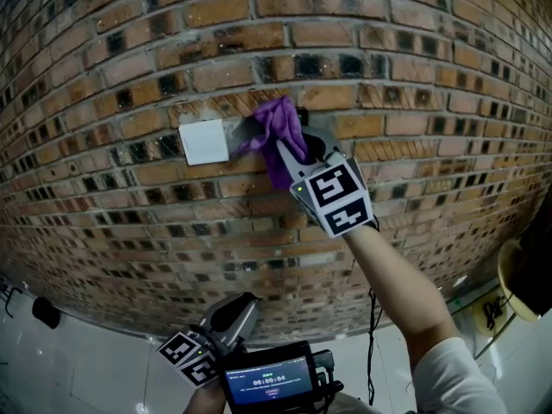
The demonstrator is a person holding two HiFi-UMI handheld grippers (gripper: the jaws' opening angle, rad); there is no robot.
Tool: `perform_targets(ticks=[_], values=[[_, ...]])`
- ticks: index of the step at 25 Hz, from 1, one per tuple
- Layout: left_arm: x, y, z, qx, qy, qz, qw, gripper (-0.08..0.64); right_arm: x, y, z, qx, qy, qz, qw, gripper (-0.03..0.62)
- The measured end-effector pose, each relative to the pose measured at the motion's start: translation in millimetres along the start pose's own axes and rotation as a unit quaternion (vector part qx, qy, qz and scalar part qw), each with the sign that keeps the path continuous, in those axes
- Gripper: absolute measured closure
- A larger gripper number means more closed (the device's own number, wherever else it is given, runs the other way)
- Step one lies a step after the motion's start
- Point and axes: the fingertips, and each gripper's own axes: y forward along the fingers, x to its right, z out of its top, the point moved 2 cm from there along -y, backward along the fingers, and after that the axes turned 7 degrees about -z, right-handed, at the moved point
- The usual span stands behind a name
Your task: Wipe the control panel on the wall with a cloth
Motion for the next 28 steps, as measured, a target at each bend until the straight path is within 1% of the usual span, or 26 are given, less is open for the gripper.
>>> perform_targets(ticks=[8, 13, 17, 23, 28], values=[[2.5, 8.3, -4.4, -0.005, -0.007, -0.013, 0.9999, 0.502, 40.0, -27.8, -22.5, -0.021, -0.004, -0.054, 0.998, 0.512], [5.4, 13.3, -7.0, -0.010, -0.008, -0.023, 0.9997, 0.502, 65.8, -45.2, -36.5, -0.043, -0.005, -0.094, 0.995, 0.512], [6.9, 15.5, -8.6, -0.015, -0.010, -0.028, 0.9994, 0.502, 84.2, -58.1, -39.6, -0.049, 0.002, -0.121, 0.991, 0.512], [8.2, 16.3, -10.4, -0.019, -0.012, -0.034, 0.9992, 0.502, 93.1, -67.5, -37.4, -0.048, 0.005, -0.136, 0.990, 0.512], [8.3, 13.8, -9.1, -0.019, -0.012, -0.033, 0.9992, 0.502, 86.2, -65.7, -31.9, -0.043, 0.005, -0.129, 0.991, 0.512]])
